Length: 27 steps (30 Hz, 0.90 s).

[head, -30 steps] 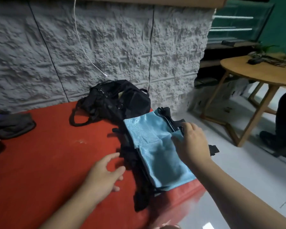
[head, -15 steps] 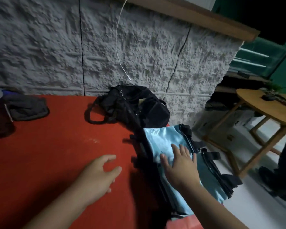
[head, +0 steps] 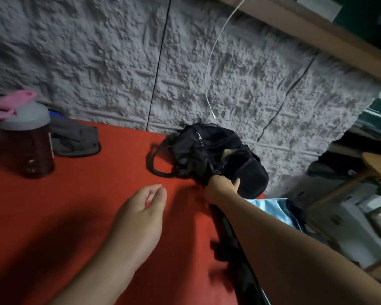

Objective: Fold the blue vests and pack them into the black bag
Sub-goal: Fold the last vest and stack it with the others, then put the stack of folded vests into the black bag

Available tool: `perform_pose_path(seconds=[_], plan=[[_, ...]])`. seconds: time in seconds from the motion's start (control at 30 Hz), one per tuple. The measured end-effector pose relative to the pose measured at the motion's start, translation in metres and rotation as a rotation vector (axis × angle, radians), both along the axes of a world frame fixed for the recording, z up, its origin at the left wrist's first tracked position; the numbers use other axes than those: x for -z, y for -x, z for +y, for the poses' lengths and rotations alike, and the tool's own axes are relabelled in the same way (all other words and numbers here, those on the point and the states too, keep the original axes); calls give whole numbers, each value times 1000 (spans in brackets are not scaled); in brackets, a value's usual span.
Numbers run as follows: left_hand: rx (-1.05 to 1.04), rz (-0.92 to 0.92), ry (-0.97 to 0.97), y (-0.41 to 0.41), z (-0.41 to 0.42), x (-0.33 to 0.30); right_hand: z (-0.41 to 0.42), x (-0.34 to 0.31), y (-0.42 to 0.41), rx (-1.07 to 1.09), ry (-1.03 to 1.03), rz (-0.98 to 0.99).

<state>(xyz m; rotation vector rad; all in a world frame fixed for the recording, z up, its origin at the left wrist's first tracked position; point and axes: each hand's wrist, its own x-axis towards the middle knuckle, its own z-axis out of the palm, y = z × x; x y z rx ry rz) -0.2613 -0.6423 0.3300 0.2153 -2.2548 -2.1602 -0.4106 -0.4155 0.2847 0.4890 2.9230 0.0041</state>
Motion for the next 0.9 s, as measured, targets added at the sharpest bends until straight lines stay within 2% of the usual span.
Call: perform_pose_path(seconds=[0.1, 0.33, 0.53, 0.6, 0.7, 0.77, 0.8, 0.83, 0.9], plan=[[-11, -23, -16, 1, -3, -6, -22, 5, 7, -27, 55, 26], [-26, -32, 27, 0, -10, -16, -116, 11, -31, -289, 88, 31], [-71, -30, 71, -4, -34, -32, -161, 45, -113, -482, 92, 64], [-114, 25, 240, -4, -43, -36, -166, 48, -146, -519, 154, 12], [-205, 205, 590, -5, -61, -35, -154, 33, -188, -578, 176, -34], [-201, 291, 785, -6, -73, -32, -137, 26, -205, -635, 192, 87], [-171, 306, 881, -4, -79, -28, -127, 18, -210, -650, 193, -17], [-112, 294, 974, -3, -85, -25, -119, 16, -210, -646, 176, 5], [75, 151, 1127, -4, -90, -16, -111, -5, -218, -583, 173, 52]])
